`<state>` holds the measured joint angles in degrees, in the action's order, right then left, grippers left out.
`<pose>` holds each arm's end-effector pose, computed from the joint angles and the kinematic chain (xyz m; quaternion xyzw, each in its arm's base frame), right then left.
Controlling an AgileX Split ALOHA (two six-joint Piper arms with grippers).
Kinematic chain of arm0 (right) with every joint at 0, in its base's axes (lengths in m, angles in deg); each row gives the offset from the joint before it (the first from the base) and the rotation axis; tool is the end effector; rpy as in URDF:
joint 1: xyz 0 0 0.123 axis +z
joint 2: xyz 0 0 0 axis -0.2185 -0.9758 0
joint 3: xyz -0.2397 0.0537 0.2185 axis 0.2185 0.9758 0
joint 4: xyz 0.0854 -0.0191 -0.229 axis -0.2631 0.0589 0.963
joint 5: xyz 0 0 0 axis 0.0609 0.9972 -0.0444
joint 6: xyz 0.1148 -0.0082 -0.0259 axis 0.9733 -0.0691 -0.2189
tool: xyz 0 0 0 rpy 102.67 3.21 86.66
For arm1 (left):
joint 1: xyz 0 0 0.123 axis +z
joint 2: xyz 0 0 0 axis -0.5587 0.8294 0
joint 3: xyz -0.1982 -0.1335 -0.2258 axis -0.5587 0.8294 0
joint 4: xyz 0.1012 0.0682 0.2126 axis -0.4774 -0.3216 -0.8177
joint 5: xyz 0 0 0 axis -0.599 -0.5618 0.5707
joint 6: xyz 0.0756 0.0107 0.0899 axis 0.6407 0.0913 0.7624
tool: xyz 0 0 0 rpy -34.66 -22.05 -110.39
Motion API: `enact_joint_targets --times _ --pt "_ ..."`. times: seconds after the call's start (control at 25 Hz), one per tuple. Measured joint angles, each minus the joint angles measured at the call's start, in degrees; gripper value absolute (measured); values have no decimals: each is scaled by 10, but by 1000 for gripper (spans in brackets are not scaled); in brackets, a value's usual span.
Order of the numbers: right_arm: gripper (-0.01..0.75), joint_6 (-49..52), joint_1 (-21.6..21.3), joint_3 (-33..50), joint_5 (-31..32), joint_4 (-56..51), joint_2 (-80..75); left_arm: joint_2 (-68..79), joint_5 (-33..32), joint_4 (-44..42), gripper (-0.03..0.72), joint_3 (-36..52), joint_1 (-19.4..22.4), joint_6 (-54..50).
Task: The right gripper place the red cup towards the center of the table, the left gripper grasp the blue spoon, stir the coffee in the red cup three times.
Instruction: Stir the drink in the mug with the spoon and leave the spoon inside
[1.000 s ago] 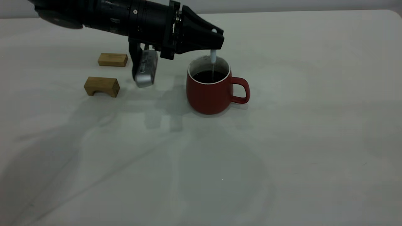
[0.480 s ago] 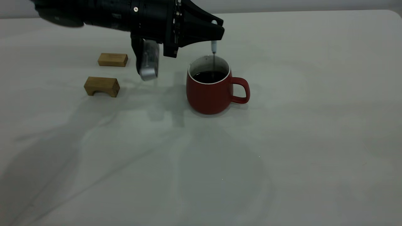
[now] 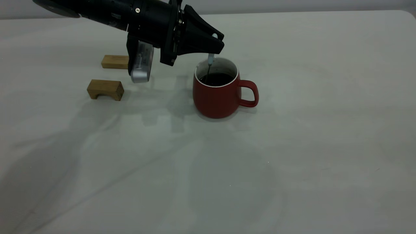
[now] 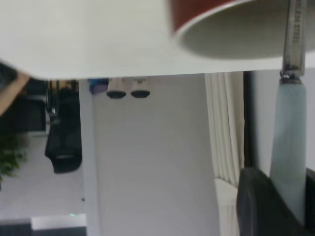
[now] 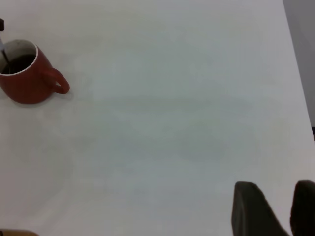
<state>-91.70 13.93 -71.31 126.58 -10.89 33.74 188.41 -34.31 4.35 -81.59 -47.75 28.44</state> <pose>-0.0295 0.0020 0.2463 -0.0290 0.8823 0.0080 0.4697 0.4439 -0.2030 0.0713 0.6160 -0.6185 0.4043 0.2731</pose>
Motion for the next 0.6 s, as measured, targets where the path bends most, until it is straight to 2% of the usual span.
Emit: enact_joint_targets --times 0.16,0.28,0.36,0.48,0.6 --pt "238 0 0 0 0 0 0 5 -28 48 176 0 0 54" --pt "238 0 0 0 0 0 0 17 -81 65 176 -1 0 42" --pt "238 0 0 0 0 0 0 22 -94 54 176 -1 0 14" --pt "238 0 0 0 0 0 0 21 -95 15 176 -1 0 -41" --pt "238 0 0 0 0 0 0 12 -61 -15 176 -1 0 -56"
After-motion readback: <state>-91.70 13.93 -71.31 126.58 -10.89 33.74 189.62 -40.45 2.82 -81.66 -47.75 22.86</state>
